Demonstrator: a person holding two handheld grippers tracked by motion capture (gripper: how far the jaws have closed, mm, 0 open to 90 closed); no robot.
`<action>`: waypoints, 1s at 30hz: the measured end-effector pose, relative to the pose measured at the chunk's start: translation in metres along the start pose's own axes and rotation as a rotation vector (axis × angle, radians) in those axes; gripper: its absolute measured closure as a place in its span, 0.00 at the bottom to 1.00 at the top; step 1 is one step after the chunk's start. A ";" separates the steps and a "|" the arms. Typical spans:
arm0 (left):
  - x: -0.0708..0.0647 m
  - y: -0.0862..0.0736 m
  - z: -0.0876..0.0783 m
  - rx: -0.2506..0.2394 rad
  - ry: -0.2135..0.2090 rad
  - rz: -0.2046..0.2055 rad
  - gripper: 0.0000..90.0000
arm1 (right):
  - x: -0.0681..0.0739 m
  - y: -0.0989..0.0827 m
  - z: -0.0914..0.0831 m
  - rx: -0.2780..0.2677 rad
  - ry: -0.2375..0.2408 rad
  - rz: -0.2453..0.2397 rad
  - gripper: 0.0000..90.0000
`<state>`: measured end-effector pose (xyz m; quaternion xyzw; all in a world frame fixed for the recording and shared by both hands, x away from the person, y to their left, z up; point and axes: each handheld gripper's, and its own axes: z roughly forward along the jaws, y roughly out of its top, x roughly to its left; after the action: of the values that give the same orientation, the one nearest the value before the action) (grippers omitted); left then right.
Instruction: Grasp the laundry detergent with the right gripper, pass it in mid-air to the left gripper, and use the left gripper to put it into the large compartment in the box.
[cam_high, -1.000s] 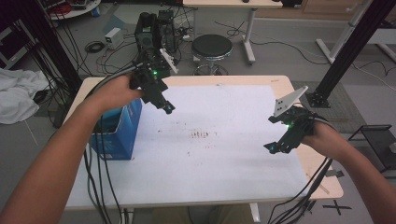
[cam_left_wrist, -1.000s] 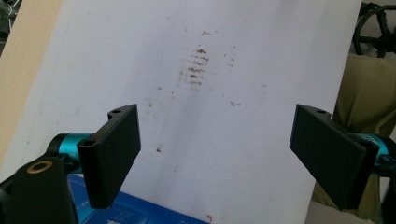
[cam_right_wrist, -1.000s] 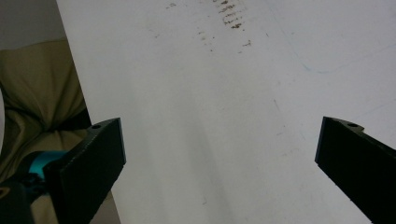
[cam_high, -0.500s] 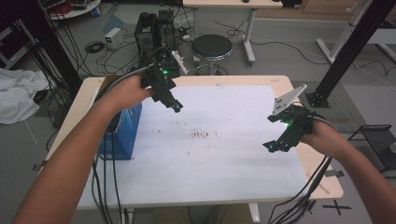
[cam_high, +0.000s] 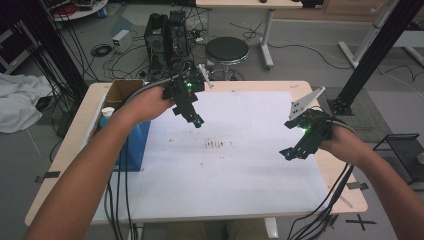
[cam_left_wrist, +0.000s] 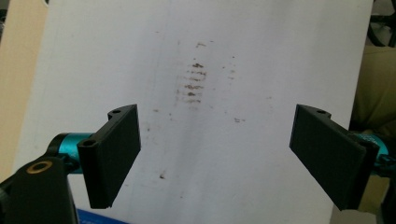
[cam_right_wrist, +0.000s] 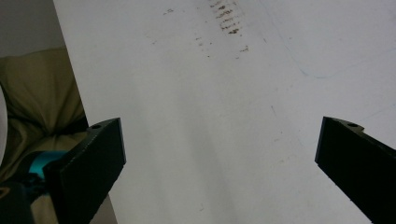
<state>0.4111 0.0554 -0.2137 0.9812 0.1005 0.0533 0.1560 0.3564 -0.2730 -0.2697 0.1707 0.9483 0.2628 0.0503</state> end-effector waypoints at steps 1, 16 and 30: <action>-0.003 0.001 0.001 0.006 -0.004 0.008 0.18 | 0.000 0.000 0.000 0.000 0.001 -0.002 0.01; -0.045 0.013 0.018 0.016 -0.061 0.103 0.18 | -0.001 0.001 0.000 0.011 0.016 0.013 0.01; -0.052 0.012 0.024 0.014 -0.070 0.105 0.18 | 0.001 0.004 0.001 0.013 0.005 -0.004 0.01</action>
<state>0.3658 0.0261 -0.2363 0.9874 0.0439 0.0266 0.1497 0.3570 -0.2688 -0.2689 0.1683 0.9505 0.2568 0.0475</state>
